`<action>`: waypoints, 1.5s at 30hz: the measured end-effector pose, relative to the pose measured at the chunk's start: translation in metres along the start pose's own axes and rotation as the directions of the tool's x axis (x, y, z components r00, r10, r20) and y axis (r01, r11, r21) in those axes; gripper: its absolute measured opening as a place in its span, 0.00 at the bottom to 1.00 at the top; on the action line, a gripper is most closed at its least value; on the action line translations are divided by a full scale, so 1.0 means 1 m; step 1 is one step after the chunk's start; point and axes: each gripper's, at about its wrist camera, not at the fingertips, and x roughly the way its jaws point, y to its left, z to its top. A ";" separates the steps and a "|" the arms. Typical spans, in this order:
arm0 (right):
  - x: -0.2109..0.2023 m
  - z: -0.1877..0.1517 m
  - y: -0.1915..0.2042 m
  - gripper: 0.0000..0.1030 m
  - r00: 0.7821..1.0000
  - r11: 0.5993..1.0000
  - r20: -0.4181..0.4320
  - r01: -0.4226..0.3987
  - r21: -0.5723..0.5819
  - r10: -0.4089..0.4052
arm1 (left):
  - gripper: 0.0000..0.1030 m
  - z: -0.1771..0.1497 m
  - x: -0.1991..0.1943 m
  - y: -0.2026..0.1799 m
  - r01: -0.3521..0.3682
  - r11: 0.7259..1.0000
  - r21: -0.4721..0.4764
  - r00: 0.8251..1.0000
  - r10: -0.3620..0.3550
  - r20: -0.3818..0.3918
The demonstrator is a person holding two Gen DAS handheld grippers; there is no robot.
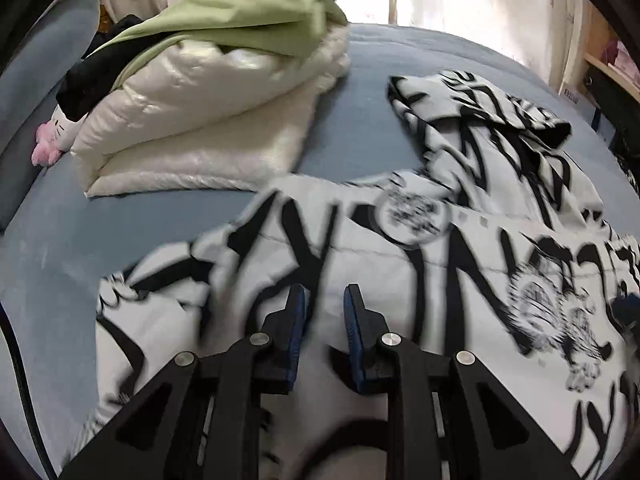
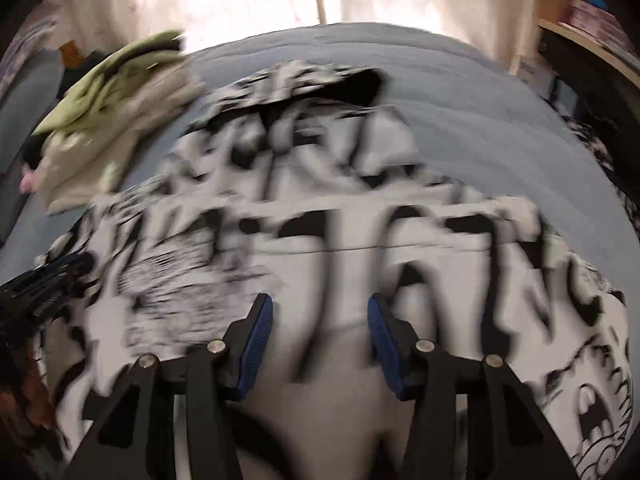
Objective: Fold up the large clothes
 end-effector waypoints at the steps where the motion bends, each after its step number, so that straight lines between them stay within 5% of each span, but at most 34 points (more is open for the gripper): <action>1: 0.000 -0.001 -0.023 0.47 0.998 0.998 0.017 0.052 0.023 -0.052 | 0.20 0.001 0.003 0.009 -0.003 1.000 0.003 1.000 0.003 0.009; 4: 0.004 -0.011 -0.100 0.46 0.984 0.976 -0.013 0.181 0.119 -0.180 | 0.19 0.004 0.016 0.031 -0.083 0.996 0.015 0.996 0.083 0.008; 7: -0.001 -0.024 -0.162 0.00 0.996 0.960 -0.023 0.086 0.265 -0.083 | 0.14 0.006 0.019 0.062 -0.046 0.996 -0.078 0.999 0.045 -0.017; 13: -0.030 -0.030 -0.170 0.10 0.991 0.948 -0.038 0.132 0.289 -0.126 | 0.14 -0.003 -0.021 0.077 -0.036 0.996 -0.078 0.999 0.035 -0.006; 19: -0.075 -0.055 -0.113 0.18 0.996 0.969 0.016 -0.091 0.228 0.089 | 0.14 -0.044 -0.087 0.084 0.032 0.997 -0.066 0.999 -0.030 0.021; 23: -0.095 -0.078 -0.055 0.29 0.972 0.957 0.027 -0.236 0.167 0.234 | 0.14 -0.088 -0.111 0.092 0.074 0.994 -0.078 0.997 -0.076 -0.029; 27: -0.102 -0.098 -0.004 0.30 0.943 0.938 -0.010 -0.331 0.100 0.333 | 0.14 -0.120 -0.105 0.089 0.061 0.996 -0.062 0.995 -0.066 -0.071; 32: -0.082 -0.116 0.001 0.31 0.970 0.970 -0.046 -0.235 0.063 0.238 | 0.11 -0.126 -0.099 0.101 -0.002 0.997 -0.077 1.000 0.000 -0.028; 35: -0.073 -0.119 -0.038 0.31 0.998 0.994 -0.042 -0.045 0.098 0.050 | 0.10 -0.125 -0.091 0.120 -0.085 0.992 -0.094 0.996 0.082 -0.035; 37: -0.068 -0.126 -0.076 0.31 0.994 0.983 -0.048 0.100 0.156 -0.093 | 0.10 -0.126 -0.084 0.140 -0.128 0.983 -0.134 0.991 0.122 -0.056; 39: -0.070 -0.134 -0.116 0.30 0.996 0.964 -0.036 0.088 0.253 -0.081 | 0.16 -0.127 -0.076 0.159 -0.180 0.968 -0.174 0.982 0.165 -0.097; 41: -0.072 -0.139 -0.131 0.21 0.999 0.954 -0.027 0.032 0.298 -0.025 | 0.16 -0.133 -0.070 0.183 -0.114 0.958 -0.265 0.989 0.084 -0.121; 45: -0.067 -0.142 -0.109 0.24 0.992 0.973 -0.039 0.129 0.191 -0.123 | 0.16 -0.135 -0.076 0.190 -0.094 0.950 -0.298 0.992 0.065 -0.106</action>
